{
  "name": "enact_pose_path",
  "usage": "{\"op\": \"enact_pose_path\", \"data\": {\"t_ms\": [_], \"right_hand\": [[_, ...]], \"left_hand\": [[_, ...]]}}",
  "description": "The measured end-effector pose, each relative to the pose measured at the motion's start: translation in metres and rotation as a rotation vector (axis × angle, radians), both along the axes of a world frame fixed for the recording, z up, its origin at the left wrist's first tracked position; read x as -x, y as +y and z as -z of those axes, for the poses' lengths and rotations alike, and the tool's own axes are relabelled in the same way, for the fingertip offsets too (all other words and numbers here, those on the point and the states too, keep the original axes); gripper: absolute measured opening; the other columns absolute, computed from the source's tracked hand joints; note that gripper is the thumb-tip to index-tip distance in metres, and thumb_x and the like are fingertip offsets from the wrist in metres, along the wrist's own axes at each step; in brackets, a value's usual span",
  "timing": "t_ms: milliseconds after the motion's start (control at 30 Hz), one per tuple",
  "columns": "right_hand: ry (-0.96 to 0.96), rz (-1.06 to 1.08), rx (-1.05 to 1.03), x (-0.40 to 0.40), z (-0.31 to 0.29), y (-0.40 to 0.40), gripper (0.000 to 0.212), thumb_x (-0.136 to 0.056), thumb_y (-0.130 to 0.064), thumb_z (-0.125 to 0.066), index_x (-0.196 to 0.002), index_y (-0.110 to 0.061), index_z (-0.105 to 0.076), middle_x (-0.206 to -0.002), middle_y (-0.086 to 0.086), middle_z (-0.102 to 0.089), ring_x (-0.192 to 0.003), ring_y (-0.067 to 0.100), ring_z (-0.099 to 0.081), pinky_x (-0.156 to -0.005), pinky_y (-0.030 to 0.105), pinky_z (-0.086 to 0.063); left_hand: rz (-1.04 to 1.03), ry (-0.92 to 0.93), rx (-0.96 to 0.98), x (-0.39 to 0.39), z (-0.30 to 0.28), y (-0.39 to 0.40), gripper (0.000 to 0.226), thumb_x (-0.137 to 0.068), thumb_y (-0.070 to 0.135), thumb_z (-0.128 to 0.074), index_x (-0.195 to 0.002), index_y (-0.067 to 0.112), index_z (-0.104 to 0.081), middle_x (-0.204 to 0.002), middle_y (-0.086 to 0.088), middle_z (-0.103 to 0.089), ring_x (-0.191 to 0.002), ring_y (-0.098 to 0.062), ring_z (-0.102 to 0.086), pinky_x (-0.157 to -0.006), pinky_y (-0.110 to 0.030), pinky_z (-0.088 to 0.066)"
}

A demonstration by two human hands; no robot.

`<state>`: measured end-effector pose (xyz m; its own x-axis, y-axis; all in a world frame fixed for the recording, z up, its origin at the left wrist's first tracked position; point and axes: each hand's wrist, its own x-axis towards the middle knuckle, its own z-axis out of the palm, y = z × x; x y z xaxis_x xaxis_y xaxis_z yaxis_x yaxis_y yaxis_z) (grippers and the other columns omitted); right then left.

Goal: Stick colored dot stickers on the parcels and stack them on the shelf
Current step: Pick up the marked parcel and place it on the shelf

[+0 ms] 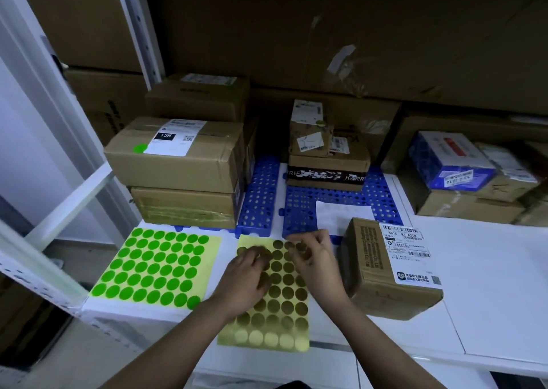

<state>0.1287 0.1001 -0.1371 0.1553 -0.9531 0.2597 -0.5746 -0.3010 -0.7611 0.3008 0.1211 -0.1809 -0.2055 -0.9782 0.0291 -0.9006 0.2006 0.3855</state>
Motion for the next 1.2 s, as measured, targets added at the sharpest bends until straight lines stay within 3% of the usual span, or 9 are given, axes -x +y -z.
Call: {"op": "enact_pose_path", "data": {"t_ms": [100, 200, 333, 533, 667, 767, 933, 1033, 1200], "right_hand": [[-0.112, -0.019, 0.042, 0.004, -0.03, 0.0, 0.02, -0.087, -0.006, -0.067, -0.098, -0.022, -0.069, -0.1, -0.006, -0.041, -0.079, -0.003, -0.053, -0.075, 0.009, -0.043], [-0.17, -0.044, 0.06, 0.015, -0.057, 0.002, 0.015, -0.087, -0.008, -0.068, -0.094, -0.021, -0.07, -0.102, -0.006, -0.044, -0.077, 0.002, -0.052, -0.072, 0.011, -0.044], [-0.195, -0.029, 0.042, 0.047, -0.076, 0.0, 0.018, -0.086, -0.01, -0.068, -0.089, -0.028, -0.069, -0.093, -0.007, -0.055, -0.071, 0.005, -0.052, -0.065, 0.014, -0.043], [-0.235, -0.073, -0.073, 0.107, -0.086, 0.006, 0.021, -0.087, -0.007, -0.066, -0.084, -0.027, -0.065, -0.081, -0.007, -0.063, -0.069, 0.0, -0.053, -0.063, 0.011, -0.04], [-0.22, -0.107, -0.243, 0.143, -0.083, 0.009, 0.023, -0.086, -0.005, -0.066, -0.1, -0.02, -0.056, -0.077, -0.002, -0.061, -0.062, 0.004, -0.051, -0.059, 0.014, -0.043], [-0.202, -0.104, -0.32, 0.16, -0.082, 0.007, 0.028, -0.086, -0.002, -0.066, -0.107, -0.012, -0.051, -0.075, 0.002, -0.062, -0.062, 0.006, -0.052, -0.06, 0.014, -0.044], [-0.133, -0.109, -0.391, 0.171, -0.077, 0.004, 0.029, -0.086, -0.003, -0.066, -0.099, -0.021, -0.049, -0.074, 0.0, -0.065, -0.069, 0.012, -0.059, -0.071, 0.025, -0.048], [-0.103, -0.108, -0.409, 0.173, -0.073, 0.005, 0.033, -0.085, -0.002, -0.067, -0.096, -0.026, -0.047, -0.073, -0.002, -0.063, -0.069, 0.012, -0.059, -0.077, 0.033, -0.049], [-0.009, -0.103, -0.42, 0.173, -0.067, 0.001, 0.036, -0.081, -0.01, -0.071, -0.095, -0.033, -0.047, -0.074, -0.007, -0.067, -0.08, 0.018, -0.064, -0.087, 0.048, -0.053]], "left_hand": [[-0.029, 0.087, 0.068, 0.009, -0.009, -0.003, 0.055, -0.082, 0.042, -0.037, -0.126, 0.017, -0.059, -0.133, -0.007, -0.053, -0.122, -0.025, -0.05, -0.098, -0.032, -0.042], [-0.05, 0.2, 0.167, 0.024, -0.026, -0.009, 0.037, -0.086, 0.021, -0.057, -0.122, 0.017, -0.061, -0.128, -0.003, -0.056, -0.117, -0.022, -0.054, -0.093, -0.032, -0.047], [-0.076, 0.343, 0.267, 0.056, -0.055, -0.017, 0.032, -0.09, 0.013, -0.058, -0.122, 0.019, -0.06, -0.126, 0.004, -0.054, -0.118, -0.012, -0.049, -0.099, -0.028, -0.042], [-0.045, 0.501, 0.234, 0.106, -0.082, -0.021, 0.031, -0.093, 0.017, -0.054, -0.123, 0.022, -0.057, -0.123, 0.012, -0.05, -0.116, -0.002, -0.047, -0.097, -0.017, -0.04], [-0.036, 0.547, 0.175, 0.136, -0.082, -0.018, 0.033, -0.094, 0.021, -0.054, -0.128, 0.025, -0.052, -0.12, 0.021, -0.042, -0.116, 0.005, -0.039, -0.092, -0.003, -0.028], [-0.045, 0.549, 0.168, 0.152, -0.077, -0.017, 0.036, -0.093, 0.022, -0.056, -0.129, 0.025, -0.051, -0.127, 0.017, -0.038, -0.119, 0.006, -0.033, -0.092, 0.005, -0.019], [-0.067, 0.54, 0.123, 0.167, -0.066, -0.013, 0.035, -0.093, 0.019, -0.057, -0.127, 0.026, -0.054, -0.141, 0.009, -0.028, -0.127, 0.004, -0.025, -0.102, -0.008, -0.017], [-0.077, 0.569, 0.081, 0.172, -0.063, -0.011, 0.032, -0.094, 0.019, -0.056, -0.125, 0.027, -0.056, -0.143, 0.007, -0.028, -0.136, -0.004, -0.024, -0.101, -0.006, -0.015], [-0.075, 0.588, 0.064, 0.172, -0.063, -0.01, 0.032, -0.094, 0.02, -0.054, -0.124, 0.03, -0.055, -0.141, 0.008, -0.03, -0.135, -0.002, -0.025, -0.101, -0.007, -0.016]]}}
